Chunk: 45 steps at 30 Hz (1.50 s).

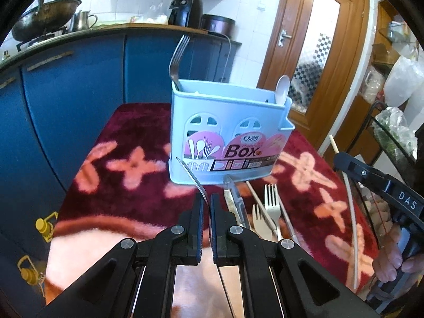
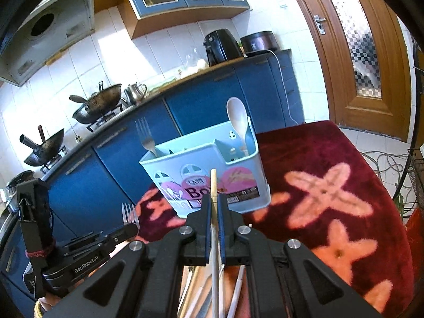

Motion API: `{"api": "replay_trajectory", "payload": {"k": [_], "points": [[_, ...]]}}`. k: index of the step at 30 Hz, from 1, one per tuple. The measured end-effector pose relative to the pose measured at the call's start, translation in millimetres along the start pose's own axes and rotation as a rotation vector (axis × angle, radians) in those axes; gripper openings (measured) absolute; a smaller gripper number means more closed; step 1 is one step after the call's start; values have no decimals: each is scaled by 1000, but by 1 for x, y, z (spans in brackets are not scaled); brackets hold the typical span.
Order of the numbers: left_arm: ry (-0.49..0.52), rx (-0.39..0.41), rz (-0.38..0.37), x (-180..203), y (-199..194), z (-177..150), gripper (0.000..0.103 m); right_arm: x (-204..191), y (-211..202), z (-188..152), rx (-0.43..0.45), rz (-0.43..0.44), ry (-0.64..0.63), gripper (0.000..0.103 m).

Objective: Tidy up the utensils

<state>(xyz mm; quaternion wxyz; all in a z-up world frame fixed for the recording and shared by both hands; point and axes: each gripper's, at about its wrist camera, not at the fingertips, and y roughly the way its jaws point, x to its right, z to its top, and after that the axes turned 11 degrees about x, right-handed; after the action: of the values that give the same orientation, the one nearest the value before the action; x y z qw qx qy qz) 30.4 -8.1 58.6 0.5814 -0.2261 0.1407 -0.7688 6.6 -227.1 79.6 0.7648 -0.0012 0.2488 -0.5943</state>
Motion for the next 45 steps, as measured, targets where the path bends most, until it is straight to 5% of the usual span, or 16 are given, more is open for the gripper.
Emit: {"api": "replay_trajectory", "payload": {"k": [19,34,45], "points": [[-19,105,-43,1,-24,38,2,-7,-10,27,113,47,0,6],[48,245,-50,16,-48,115,2,-1,-9,34,143,52,16,6],[112,94,-77,38,-15,87,2,23,-17,28,135,23,61,6]]}}
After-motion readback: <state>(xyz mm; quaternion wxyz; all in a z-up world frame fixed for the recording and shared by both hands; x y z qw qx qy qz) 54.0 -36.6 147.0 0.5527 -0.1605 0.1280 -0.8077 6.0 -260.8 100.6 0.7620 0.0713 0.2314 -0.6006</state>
